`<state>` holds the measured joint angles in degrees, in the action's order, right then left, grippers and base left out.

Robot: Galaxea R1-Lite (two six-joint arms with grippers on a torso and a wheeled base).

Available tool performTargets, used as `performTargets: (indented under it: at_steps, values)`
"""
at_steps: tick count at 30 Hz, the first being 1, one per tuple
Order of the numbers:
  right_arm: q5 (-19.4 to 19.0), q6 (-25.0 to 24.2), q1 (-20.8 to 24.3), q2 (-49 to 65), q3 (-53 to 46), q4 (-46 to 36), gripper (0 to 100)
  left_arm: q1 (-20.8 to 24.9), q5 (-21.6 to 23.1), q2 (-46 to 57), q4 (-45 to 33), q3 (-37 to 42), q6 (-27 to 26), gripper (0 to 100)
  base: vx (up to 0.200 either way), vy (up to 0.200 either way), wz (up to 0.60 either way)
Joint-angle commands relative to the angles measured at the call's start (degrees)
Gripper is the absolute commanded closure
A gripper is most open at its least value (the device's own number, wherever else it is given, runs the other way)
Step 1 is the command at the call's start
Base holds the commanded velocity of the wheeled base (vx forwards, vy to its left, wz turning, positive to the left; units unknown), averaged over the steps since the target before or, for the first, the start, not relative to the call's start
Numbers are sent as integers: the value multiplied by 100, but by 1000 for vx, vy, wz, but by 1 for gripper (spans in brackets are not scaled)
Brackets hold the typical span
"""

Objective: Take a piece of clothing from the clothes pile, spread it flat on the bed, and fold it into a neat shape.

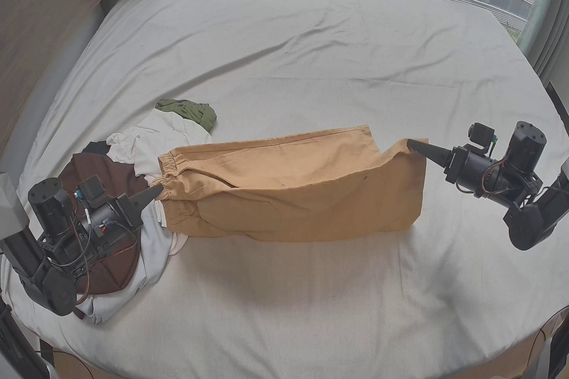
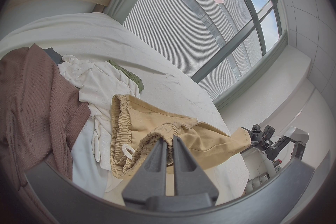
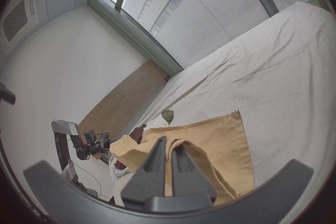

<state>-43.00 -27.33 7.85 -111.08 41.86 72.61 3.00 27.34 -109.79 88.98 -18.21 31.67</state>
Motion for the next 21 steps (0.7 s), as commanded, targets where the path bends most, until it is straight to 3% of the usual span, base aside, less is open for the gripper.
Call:
performTargets:
  at_steps: [1,21]
  values:
    - [2,0,-3,-195,630,-388,100,-27,-10,-16,5,-104,94,100,0,0,0]
    - [142,0,103,-792,2388,-1732,100,-71,-291,-122,5,-341,384,100,0,0,0]
